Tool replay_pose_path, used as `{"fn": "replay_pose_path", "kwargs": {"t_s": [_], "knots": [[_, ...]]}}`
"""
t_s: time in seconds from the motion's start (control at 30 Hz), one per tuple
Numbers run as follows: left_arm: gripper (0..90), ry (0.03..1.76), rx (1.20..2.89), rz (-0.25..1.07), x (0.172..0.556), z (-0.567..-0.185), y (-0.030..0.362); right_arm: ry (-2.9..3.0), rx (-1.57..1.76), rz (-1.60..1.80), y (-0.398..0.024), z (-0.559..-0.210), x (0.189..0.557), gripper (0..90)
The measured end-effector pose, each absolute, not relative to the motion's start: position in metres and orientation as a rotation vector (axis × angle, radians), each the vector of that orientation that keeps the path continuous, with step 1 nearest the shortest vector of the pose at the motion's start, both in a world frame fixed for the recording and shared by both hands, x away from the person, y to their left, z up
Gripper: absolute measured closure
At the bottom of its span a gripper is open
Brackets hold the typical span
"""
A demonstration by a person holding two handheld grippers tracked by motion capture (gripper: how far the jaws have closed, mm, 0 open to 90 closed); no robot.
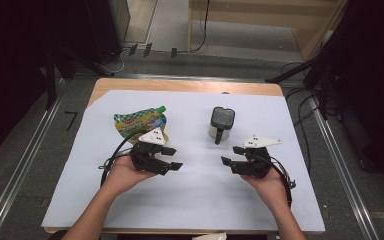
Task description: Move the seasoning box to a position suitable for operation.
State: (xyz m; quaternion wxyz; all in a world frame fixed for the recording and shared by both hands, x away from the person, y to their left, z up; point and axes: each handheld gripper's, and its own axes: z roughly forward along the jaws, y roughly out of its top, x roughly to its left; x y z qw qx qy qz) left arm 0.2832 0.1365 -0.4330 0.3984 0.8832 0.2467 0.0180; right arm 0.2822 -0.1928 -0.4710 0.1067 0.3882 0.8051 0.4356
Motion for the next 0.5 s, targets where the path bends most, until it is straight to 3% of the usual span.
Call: {"fn": "replay_pose_path", "kwargs": {"t_s": [0.5], "knots": [[43.2, 0.612, 2.240, 0.048, 0.2815, -0.4315, 0.1356, 2.366, 1.156, 1.289, -0.1931, -0.4628, 0.2850, 40.8]]}}
